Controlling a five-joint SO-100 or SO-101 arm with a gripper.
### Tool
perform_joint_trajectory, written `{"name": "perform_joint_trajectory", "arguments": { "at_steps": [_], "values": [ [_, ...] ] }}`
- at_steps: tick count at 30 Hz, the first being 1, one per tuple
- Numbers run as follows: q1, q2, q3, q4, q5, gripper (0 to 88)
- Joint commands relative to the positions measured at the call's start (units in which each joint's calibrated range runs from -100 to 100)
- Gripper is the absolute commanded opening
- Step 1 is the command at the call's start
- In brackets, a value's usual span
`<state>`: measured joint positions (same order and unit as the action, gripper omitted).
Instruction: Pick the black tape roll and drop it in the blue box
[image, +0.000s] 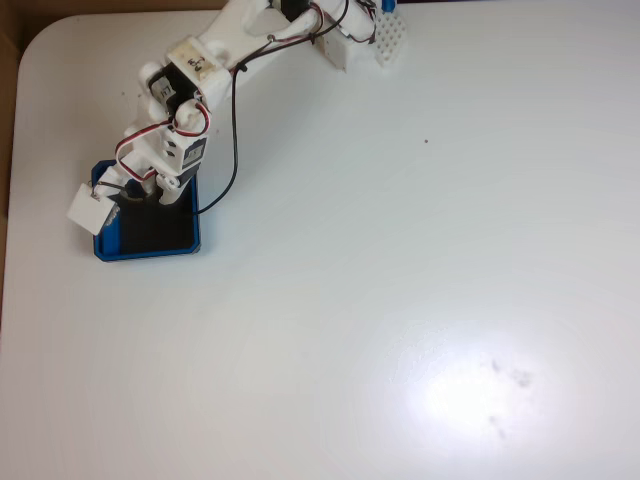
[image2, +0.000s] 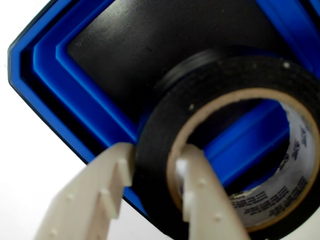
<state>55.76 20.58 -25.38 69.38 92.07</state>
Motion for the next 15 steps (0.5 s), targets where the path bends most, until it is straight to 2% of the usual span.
{"name": "perform_joint_trajectory", "arguments": {
  "at_steps": [1,15],
  "values": [
    [0.8,-1.0,-3.1,-1.3,0.0,1.9],
    [0.8,-1.0,-3.1,-1.3,-0.2,9.6]
  ]
}}
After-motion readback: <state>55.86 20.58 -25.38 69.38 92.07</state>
